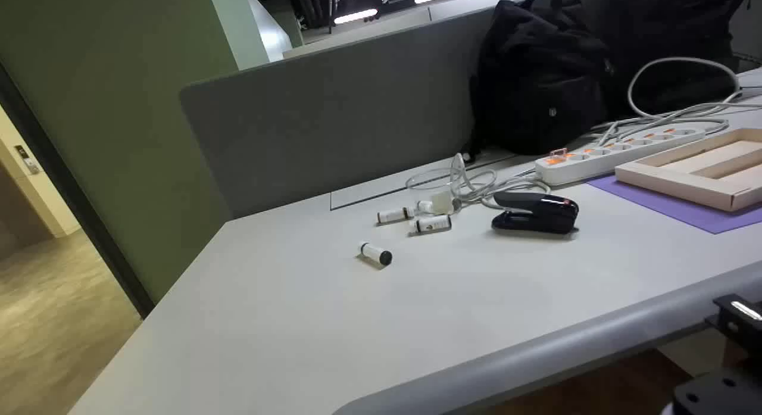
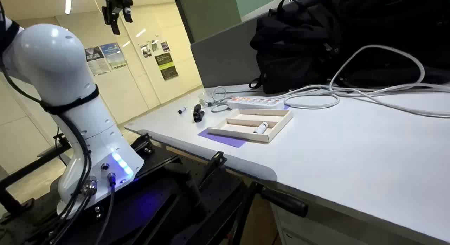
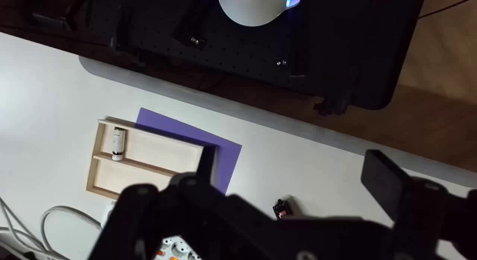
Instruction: Turn on the middle switch
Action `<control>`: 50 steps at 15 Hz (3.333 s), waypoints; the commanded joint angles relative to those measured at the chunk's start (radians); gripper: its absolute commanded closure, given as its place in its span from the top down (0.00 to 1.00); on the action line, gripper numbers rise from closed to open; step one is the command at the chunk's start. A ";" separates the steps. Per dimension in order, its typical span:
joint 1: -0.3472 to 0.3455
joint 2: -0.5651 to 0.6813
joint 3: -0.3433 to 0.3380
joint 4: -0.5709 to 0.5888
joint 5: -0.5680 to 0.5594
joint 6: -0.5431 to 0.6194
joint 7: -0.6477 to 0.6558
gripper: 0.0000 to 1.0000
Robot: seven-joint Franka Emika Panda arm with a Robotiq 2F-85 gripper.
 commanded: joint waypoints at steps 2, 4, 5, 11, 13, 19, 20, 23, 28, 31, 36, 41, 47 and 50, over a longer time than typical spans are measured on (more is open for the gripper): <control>0.012 0.003 -0.008 0.002 -0.004 0.002 0.007 1.00; 0.012 0.002 -0.008 0.002 -0.004 0.002 0.006 1.00; 0.012 0.002 -0.008 0.002 -0.004 0.003 0.006 1.00; -0.013 0.070 -0.009 -0.002 -0.050 0.121 0.001 1.00; -0.023 0.160 -0.029 -0.009 -0.115 0.280 -0.055 1.00; -0.089 0.528 -0.132 0.069 -0.202 0.630 -0.140 1.00; -0.106 0.590 -0.151 0.102 -0.211 0.652 -0.142 1.00; -0.156 0.761 -0.207 0.244 -0.215 0.654 -0.124 1.00; -0.171 0.811 -0.233 0.275 -0.201 0.643 -0.141 1.00; -0.165 0.817 -0.229 0.289 -0.195 0.632 -0.141 1.00; -0.170 0.971 -0.223 0.351 -0.144 0.792 -0.234 0.74; -0.155 1.183 -0.252 0.450 -0.148 0.910 -0.068 0.38; -0.141 1.356 -0.274 0.621 -0.139 0.895 0.004 0.01; -0.123 1.372 -0.298 0.638 -0.152 0.854 0.053 0.00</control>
